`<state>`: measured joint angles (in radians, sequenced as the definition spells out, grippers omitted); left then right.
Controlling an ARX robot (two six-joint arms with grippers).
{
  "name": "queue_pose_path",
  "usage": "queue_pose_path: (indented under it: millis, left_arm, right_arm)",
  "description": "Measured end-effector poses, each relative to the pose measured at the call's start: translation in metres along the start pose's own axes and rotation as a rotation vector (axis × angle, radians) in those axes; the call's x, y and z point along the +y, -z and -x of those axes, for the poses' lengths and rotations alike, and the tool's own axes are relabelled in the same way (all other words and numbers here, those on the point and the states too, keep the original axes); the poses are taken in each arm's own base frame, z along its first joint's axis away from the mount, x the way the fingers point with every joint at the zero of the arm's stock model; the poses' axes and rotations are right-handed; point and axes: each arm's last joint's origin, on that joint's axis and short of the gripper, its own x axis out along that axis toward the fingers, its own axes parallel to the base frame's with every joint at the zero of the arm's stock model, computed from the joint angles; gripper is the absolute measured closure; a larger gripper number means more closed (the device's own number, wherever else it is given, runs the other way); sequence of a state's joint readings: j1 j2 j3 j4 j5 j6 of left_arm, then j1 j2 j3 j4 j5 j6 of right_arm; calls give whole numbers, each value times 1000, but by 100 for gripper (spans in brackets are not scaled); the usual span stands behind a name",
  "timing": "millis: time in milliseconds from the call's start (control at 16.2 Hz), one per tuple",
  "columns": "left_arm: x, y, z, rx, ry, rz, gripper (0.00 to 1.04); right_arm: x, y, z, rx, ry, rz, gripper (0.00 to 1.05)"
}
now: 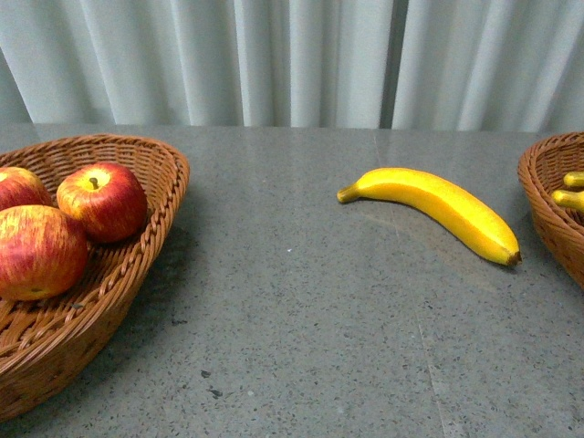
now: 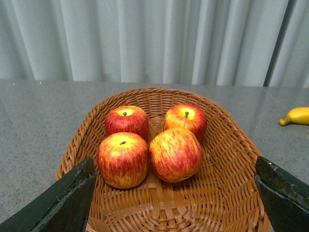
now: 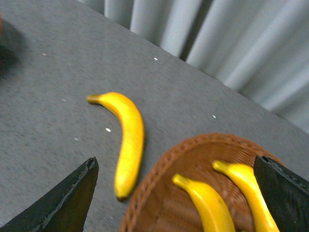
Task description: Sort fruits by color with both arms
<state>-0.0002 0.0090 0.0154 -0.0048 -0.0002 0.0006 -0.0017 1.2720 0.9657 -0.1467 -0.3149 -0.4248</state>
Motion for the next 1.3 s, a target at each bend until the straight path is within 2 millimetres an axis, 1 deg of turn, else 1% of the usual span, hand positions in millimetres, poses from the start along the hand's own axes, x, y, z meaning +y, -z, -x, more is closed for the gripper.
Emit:
queue_pose_path:
  millis: [62, 185, 247, 371, 433, 556, 742, 865, 1051, 1174, 1298]
  left_arm:
    - [0, 0, 0, 0, 0, 0, 7]
    - [0, 0, 0, 0, 0, 0, 7]
    - [0, 0, 0, 0, 0, 0, 7]
    - [0, 0, 0, 0, 0, 0, 7]
    - [0, 0, 0, 0, 0, 0, 7]
    - [0, 0, 0, 0, 0, 0, 7]
    - [0, 0, 0, 0, 0, 0, 7]
    - [0, 0, 0, 0, 0, 0, 7]
    - [0, 0, 0, 0, 0, 0, 7]
    - [0, 0, 0, 0, 0, 0, 7]
    - [0, 0, 0, 0, 0, 0, 7]
  right_arm:
    - [22, -14, -13, -10, -45, 24, 7]
    - [65, -28, -45, 24, -150, 69, 7]
    - [81, -31, -61, 51, -188, 90, 7]
    - [103, -41, -92, 90, -240, 120, 7]
    - [107, -45, -105, 106, -243, 127, 7]
    - [110, -49, -129, 144, -244, 131, 7]
    - [117, -40, -167, 239, -258, 140, 7]
    - [117, -35, -187, 293, -237, 155, 7]
    - [105, -30, -215, 359, -167, 155, 7]
    - [95, -26, -229, 392, -130, 164, 7]
    - [84, -22, -239, 423, -110, 178, 7]
